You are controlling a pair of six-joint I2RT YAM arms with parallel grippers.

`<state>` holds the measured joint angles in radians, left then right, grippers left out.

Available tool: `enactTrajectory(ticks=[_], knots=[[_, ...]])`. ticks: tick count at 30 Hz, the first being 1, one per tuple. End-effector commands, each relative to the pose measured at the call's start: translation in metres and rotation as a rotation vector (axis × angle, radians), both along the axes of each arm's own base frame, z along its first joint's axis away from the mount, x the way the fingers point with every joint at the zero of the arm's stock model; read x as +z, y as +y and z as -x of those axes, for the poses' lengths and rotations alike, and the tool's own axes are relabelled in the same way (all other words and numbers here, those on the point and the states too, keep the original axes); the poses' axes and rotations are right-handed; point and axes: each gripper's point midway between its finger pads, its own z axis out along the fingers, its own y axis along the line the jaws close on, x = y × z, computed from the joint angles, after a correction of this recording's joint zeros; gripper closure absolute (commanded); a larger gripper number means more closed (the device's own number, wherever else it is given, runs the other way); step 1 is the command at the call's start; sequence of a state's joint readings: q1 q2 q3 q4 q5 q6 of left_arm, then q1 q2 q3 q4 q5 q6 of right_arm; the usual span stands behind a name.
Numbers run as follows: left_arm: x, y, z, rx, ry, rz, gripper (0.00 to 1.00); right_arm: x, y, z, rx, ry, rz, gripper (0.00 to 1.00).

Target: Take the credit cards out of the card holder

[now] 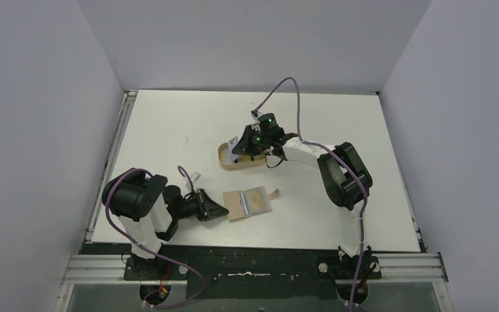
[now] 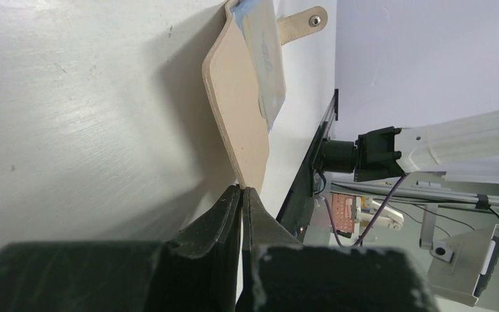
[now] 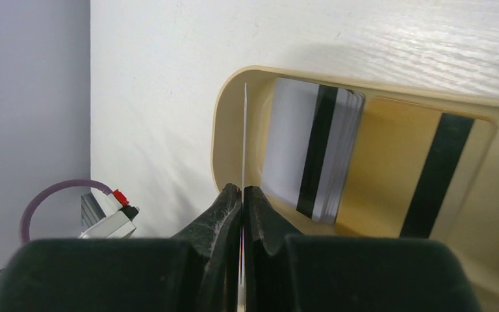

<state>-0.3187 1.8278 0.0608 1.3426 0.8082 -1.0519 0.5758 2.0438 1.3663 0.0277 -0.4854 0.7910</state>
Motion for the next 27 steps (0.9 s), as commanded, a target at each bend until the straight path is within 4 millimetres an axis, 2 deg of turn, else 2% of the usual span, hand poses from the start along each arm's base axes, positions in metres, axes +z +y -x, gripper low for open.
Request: enactTrajectory(ticks=[1,6,13,18,21,25,27], knots=[[0.010,0.001,-0.008,0.012,-0.094,0.005,1.00,0.019,0.023,-0.009,0.012,-0.070,-0.043,1.00],[0.009,0.001,-0.008,0.014,-0.091,0.002,1.00,0.006,0.031,-0.004,0.025,-0.049,-0.037,1.00],[0.011,0.001,-0.007,0.012,-0.098,0.006,1.00,-0.002,0.038,-0.004,0.029,-0.036,-0.025,0.99],[0.016,0.001,-0.008,0.013,-0.110,0.016,1.00,0.005,0.041,-0.006,0.042,-0.043,-0.032,0.72],[0.017,0.001,-0.008,0.014,-0.113,0.018,1.00,0.023,0.041,-0.008,0.063,-0.076,-0.026,0.58],[0.019,0.000,-0.010,0.013,-0.116,0.023,1.00,0.039,0.027,-0.007,0.099,-0.108,0.089,0.40],[0.021,-0.001,-0.011,0.011,-0.120,0.030,1.00,0.050,0.017,-0.010,0.103,-0.146,0.154,0.37]])
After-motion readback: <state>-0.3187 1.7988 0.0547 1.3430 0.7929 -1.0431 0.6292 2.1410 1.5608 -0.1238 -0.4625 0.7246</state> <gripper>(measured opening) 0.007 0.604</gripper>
